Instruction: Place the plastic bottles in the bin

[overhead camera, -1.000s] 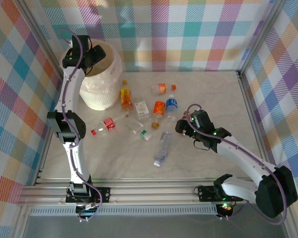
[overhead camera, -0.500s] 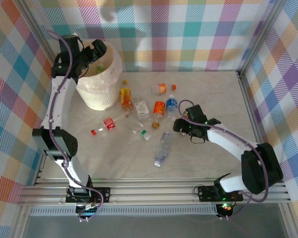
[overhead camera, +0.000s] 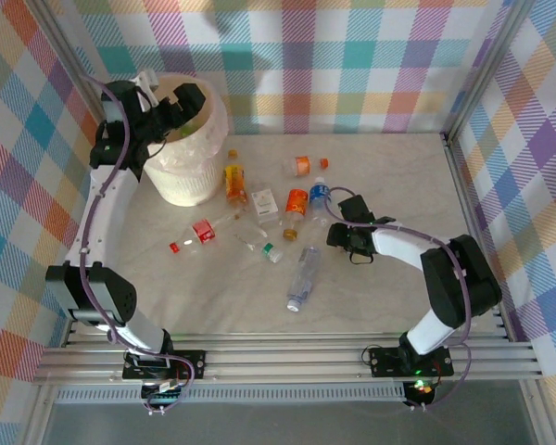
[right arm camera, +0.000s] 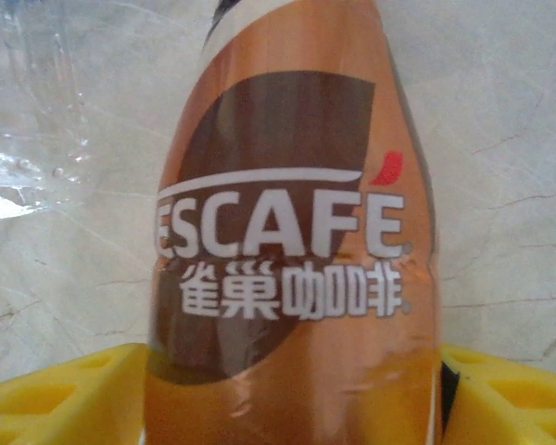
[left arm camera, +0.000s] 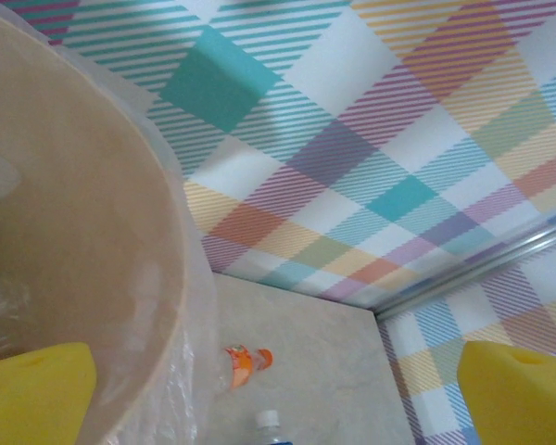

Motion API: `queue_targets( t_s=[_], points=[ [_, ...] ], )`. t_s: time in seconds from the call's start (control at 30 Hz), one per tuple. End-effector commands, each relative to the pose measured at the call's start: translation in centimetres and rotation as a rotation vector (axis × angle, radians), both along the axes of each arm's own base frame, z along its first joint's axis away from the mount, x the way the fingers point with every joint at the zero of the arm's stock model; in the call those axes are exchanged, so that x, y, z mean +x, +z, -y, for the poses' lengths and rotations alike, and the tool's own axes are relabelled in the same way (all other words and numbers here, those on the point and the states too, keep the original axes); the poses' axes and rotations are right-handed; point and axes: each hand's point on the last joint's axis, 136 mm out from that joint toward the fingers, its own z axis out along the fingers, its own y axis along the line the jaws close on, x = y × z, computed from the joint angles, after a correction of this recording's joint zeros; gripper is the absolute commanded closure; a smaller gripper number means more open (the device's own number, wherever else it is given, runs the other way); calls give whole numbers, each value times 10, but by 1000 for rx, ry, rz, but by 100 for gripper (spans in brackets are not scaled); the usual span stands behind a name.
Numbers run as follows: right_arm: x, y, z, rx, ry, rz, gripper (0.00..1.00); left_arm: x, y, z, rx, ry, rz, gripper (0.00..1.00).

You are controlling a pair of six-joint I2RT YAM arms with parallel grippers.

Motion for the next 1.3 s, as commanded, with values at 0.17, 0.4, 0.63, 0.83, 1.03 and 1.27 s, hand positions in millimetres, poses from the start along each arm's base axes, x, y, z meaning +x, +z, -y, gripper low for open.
queue_targets(
  t_s=[0.17,0.4,0.63,0.83,1.03,1.27],
  points=[
    [11,1,2,-22,-3,30,37,-31,27,16,-44,-75,86,0],
    [9,17,6,-3,-7,110,49,-27,15,30,-28,-109,57,0],
    [6,50,2,50,52,235,57,-29,16,56,-20,-169,51,0],
    [-1,99,-21,188,187,400,58,-44,15,98,-16,-257,46,0],
    [-13,153,-46,354,317,552,60,-60,-7,140,7,-306,6,0],
    [-33,206,-77,508,496,660,61,-86,-35,194,24,-413,-61,0]
  ],
)
